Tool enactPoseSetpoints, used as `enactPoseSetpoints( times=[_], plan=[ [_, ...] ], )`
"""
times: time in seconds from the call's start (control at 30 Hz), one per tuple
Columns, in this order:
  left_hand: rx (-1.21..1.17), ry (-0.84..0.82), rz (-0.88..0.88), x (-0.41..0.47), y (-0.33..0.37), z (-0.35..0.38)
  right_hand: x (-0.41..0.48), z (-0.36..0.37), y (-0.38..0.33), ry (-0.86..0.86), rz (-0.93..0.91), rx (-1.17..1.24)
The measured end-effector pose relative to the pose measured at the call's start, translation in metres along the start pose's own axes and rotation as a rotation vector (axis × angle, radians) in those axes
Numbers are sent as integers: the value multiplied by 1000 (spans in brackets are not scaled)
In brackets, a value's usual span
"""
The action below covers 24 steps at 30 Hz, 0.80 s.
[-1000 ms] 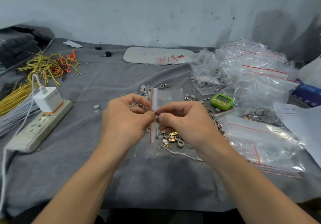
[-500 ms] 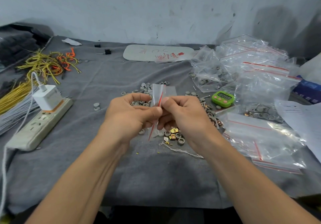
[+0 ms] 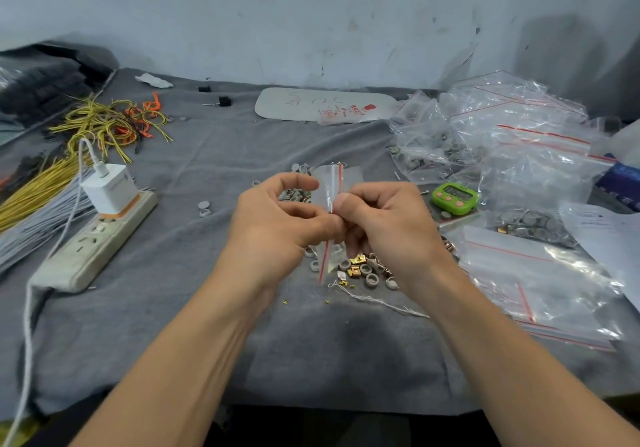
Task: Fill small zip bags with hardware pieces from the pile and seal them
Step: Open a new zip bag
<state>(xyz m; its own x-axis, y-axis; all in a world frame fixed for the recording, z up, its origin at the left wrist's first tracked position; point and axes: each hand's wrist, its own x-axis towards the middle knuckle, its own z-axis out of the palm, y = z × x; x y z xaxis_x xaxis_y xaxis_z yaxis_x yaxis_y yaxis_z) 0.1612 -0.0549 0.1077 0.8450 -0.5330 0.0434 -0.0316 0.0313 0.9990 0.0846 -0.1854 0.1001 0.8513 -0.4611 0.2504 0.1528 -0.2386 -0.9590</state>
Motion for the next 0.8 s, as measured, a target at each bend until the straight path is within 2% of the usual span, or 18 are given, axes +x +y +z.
enactPoseSetpoints(
  times=[0.17,0.23,0.3,0.37,0.4,0.43,0.5,0.57,0.7,0.8],
  plan=[
    [-532,-192,-364,0,8,2,-1,2,-2,-44,22,264],
    [-682,-248,-460,-1,9,2,-3,3,-3,-87,68,361],
    [-639,-327,-468,-3,13,0,-5,-1,-6,-171,114,460],
    [-548,-286,-404,-3,16,-1,-4,-8,-8,-239,124,525],
    [-447,-215,-326,-2,18,-2,-4,-11,-8,-251,119,521],
    [-241,-101,-208,-1,20,-4,-3,-13,-6,-243,107,475],
    [422,215,133,-1,19,-10,-1,-16,-1,-178,58,215],
    [898,419,403,-6,15,-15,0,-18,1,-88,-22,-127],
    [1280,566,511,-7,18,-13,0,-20,-1,125,-218,-556],
    [1449,493,502,-9,16,-7,-5,-14,-2,280,-293,-763]
  ],
)
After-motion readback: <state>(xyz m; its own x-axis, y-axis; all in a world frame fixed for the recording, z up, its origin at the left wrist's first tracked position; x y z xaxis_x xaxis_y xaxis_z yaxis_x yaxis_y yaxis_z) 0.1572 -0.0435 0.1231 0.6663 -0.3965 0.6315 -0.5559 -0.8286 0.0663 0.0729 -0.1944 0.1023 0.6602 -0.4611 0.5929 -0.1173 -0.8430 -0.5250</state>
